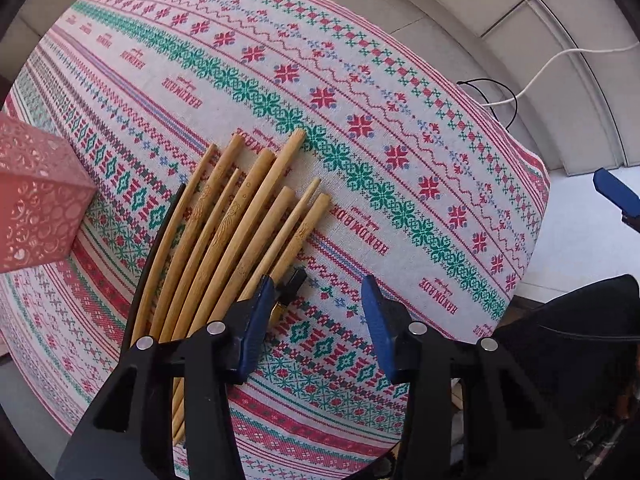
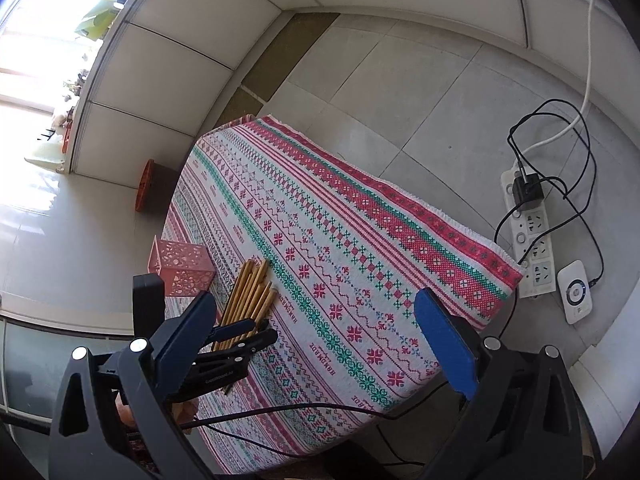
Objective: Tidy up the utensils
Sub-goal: 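Reach into the chopstick bundle and grasp the black chopstick with the left gripper, then lift the black chopstick upright with the left gripper while the right gripper grasps a wooden chopstick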
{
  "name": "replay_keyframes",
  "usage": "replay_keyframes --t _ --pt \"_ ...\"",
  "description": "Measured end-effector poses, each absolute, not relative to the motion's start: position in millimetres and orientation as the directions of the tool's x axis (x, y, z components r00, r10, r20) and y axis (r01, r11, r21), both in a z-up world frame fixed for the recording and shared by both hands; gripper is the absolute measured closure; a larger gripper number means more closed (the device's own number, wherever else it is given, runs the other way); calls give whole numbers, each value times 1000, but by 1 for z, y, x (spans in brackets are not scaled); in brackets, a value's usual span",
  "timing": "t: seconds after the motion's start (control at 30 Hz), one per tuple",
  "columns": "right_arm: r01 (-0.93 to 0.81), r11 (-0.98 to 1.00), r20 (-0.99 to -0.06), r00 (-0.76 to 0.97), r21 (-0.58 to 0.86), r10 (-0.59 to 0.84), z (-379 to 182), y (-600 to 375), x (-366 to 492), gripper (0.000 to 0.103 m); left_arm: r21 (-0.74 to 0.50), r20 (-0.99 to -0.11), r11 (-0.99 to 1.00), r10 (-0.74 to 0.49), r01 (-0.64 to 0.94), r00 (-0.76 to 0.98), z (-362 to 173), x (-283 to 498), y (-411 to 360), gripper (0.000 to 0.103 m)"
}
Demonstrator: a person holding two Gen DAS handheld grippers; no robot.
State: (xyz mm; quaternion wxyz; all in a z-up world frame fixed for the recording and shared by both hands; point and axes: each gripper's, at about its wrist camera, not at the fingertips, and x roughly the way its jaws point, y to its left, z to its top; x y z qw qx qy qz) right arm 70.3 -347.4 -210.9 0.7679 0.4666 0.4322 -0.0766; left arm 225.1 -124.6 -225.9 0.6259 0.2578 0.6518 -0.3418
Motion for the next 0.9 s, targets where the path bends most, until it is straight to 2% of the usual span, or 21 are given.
replay_keyframes --t 0.2,0.27,0.57,0.63,0.67,0.7,0.73,0.77,0.9 --pt "532 535 -736 608 656 298 -212 -350 70 7 -110 -994 604 -43 789 -105 -226 228 -112 61" --pt "532 537 -737 608 655 297 -212 -350 70 7 -54 -997 593 14 803 -77 -233 224 -100 63" --pt "532 554 -748 598 640 289 -209 -344 72 7 -6 -1000 572 2 820 -8 -224 210 -108 59" --pt "535 563 -754 595 630 278 -208 -342 73 7 32 -999 572 28 820 19 -225 206 -127 65" --pt "540 563 -757 592 626 275 -209 -341 73 7 55 -998 575 36 816 42 -230 205 -142 75" --pt "547 559 -761 589 623 272 -210 -341 74 7 68 -998 592 31 803 61 -227 206 -140 90" --pt "559 554 -768 582 617 268 -211 -341 75 7 58 -998 611 13 789 64 -225 203 -141 91" --pt "570 552 -776 573 609 264 -213 -340 76 7 48 -997 632 -11 773 71 -223 202 -136 96" --pt "593 587 -822 507 551 260 -219 -323 92 7 -10 -984 722 -129 692 121 -197 185 -105 97"
